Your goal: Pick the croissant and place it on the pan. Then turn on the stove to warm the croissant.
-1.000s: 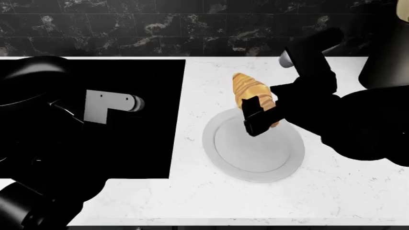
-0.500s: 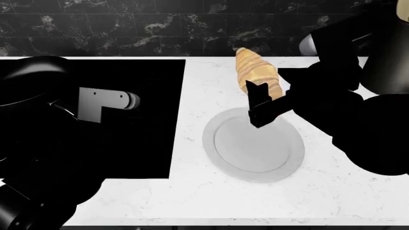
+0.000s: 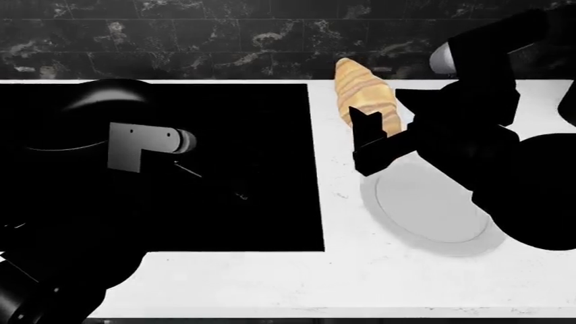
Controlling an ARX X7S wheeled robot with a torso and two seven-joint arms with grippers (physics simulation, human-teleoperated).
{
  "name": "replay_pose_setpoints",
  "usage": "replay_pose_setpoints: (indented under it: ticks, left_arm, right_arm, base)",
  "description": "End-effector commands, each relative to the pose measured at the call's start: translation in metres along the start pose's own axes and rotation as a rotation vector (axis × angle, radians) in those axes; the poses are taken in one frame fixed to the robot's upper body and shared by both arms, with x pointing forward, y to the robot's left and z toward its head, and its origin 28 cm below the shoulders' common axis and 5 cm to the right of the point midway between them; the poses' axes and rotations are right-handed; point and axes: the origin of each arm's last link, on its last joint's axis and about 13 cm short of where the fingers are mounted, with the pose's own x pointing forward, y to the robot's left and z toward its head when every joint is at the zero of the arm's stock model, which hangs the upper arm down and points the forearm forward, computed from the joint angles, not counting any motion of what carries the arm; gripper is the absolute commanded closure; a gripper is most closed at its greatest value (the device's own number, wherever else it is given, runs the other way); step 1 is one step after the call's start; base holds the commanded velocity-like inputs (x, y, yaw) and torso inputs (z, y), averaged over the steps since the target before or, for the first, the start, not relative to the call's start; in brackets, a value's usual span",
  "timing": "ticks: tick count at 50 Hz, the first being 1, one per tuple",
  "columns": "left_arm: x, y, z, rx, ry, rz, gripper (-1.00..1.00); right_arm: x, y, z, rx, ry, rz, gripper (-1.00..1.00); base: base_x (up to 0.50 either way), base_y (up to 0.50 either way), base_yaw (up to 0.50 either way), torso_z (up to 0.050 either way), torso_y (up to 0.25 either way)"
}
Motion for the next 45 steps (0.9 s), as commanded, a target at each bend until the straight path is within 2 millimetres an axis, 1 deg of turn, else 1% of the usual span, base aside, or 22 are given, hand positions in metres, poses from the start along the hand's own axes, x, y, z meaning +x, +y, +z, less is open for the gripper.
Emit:
replay_pose_setpoints:
  ticks: [1, 18, 25, 45]
  left_arm:
    - [0.0004, 0.0001, -0.0014, 0.008, 0.002, 0.001, -1.00]
    - [0.0014, -0.0021, -0.0016, 0.017, 0.009, 0.002, -1.00]
    - [-0.0004, -0.0016, -0.0008, 0.020, 0.002, 0.010, -1.00]
    - [-0.0005, -0.0025, 0.0026, 0.011, -0.009, 0.007, -1.00]
  right_arm:
    - [0.0001, -0.0015, 0.0026, -0.015, -0.018, -0.002, 1.00]
    - [0.0018, -0.0040, -0.0016, -0.013, -0.023, 0.007, 1.00]
    - [-0.0027, -0.0069, -0.0038, -0.005, -0.026, -0.005, 1.00]
    - [-0.0068, -0.0048, -0.0004, -0.015, -0.038, -0.009, 1.00]
  base:
    - [0.00, 0.50, 0.00, 0.000, 0.000]
    - [0.00, 0.50, 0.00, 0.000, 0.000]
    - [0.00, 0.50, 0.00, 0.000, 0.000]
    - [0.00, 0.50, 0.00, 0.000, 0.000]
